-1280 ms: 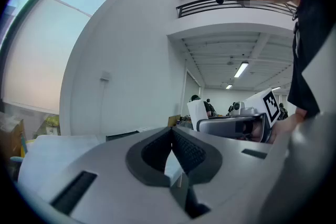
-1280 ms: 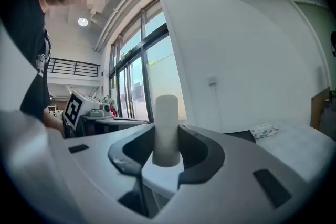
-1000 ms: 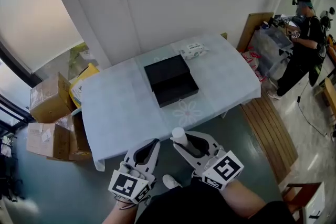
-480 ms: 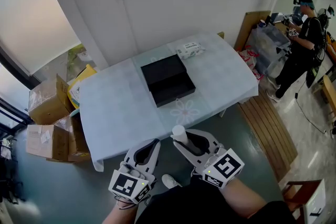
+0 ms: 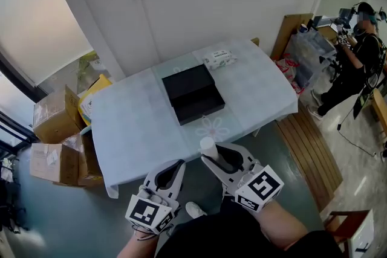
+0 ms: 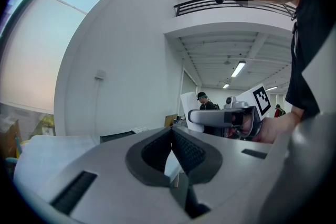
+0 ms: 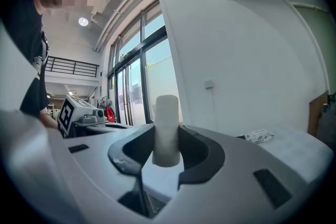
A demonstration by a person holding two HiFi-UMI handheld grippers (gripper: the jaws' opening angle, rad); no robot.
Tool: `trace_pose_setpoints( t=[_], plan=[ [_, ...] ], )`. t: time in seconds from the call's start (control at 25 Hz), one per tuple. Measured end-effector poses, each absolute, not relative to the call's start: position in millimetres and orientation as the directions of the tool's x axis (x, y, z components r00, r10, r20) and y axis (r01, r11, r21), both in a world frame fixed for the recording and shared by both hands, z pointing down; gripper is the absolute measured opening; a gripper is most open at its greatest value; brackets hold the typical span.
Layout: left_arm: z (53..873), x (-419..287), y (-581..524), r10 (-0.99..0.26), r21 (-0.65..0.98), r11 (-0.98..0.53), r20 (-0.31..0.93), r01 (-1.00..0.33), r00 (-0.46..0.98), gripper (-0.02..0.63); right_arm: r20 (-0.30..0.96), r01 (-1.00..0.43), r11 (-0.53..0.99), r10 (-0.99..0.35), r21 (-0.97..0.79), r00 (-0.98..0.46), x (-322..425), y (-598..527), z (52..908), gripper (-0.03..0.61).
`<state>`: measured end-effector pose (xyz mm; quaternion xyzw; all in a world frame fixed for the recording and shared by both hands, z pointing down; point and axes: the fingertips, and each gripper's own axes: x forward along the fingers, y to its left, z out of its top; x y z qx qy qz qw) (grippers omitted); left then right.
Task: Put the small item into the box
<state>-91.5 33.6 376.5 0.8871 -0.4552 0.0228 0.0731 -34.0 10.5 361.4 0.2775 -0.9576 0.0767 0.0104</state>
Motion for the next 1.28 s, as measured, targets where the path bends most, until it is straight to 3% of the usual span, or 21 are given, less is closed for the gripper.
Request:
trace_pose_setpoints(
  t=[1.28],
  plan=[
    [385.9,-42.7,-61.6,-0.882,0.118,-0.437,0.14,-0.892,0.451,0.008,0.074,-0.386,0.901,-0.379,-0.199,-0.923,8.3,-100.5,372.3,0.141]
  ],
)
